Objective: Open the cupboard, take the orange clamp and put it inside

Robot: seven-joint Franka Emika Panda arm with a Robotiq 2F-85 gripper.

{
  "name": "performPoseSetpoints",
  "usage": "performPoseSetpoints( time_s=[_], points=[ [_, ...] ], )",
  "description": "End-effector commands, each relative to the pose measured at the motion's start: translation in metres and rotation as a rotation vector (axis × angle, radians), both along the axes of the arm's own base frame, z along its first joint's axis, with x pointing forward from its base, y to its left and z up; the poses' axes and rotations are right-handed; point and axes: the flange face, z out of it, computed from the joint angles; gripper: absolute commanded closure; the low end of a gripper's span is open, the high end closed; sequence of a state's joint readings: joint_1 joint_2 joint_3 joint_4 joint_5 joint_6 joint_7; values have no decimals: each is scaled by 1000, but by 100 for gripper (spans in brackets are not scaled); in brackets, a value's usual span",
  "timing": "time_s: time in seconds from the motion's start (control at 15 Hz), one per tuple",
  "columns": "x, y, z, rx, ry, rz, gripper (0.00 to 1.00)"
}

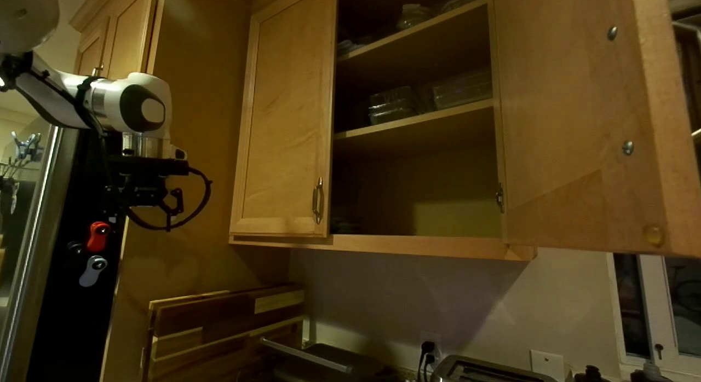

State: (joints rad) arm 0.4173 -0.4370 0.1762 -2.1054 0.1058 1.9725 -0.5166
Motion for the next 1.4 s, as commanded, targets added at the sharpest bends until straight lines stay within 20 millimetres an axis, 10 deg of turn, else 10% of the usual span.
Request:
performPoseSetpoints(
  time_s=[0.0, 1.33],
  points=[
    [-9, 19, 5, 0, -32, 175, 0],
    [-26, 136, 18, -66, -154, 969, 0]
  ],
)
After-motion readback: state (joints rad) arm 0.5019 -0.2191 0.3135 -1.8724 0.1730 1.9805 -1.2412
